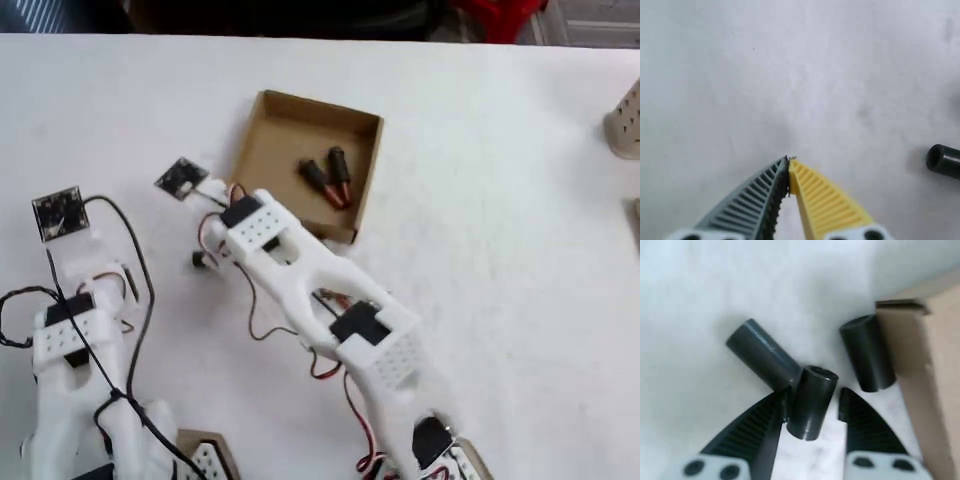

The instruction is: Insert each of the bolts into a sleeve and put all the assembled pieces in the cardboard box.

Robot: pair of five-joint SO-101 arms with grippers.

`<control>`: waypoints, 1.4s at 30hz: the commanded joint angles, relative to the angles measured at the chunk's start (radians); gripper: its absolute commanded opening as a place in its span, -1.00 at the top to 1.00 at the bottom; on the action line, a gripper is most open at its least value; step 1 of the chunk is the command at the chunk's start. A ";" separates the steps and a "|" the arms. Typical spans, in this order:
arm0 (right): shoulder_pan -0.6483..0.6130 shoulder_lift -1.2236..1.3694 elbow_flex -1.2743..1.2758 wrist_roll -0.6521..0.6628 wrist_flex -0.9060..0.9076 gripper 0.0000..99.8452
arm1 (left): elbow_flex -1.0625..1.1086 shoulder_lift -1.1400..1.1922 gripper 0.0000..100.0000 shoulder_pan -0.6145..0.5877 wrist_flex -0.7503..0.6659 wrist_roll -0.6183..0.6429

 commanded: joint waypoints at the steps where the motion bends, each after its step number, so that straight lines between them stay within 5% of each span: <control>1: 0.008 -0.002 -0.029 -0.006 0.008 0.98 | -0.028 -0.013 0.95 -0.004 -0.021 -0.011; 13: 0.041 -0.229 0.006 0.002 0.320 0.97 | -0.028 -0.012 0.95 0.008 -0.021 -0.011; 20: 0.110 -0.516 0.322 0.003 0.332 0.97 | 0.006 -0.016 0.95 0.094 -0.014 -0.009; 27: 0.219 -0.891 0.764 0.063 0.269 0.97 | 0.032 -0.019 0.95 0.317 0.055 0.017; 32: 0.384 -1.101 1.003 0.075 0.188 0.97 | 0.029 -0.019 0.95 0.466 0.071 0.238; 42: 0.587 -1.132 1.094 0.075 0.051 0.97 | -0.123 -0.019 0.95 0.898 0.242 0.304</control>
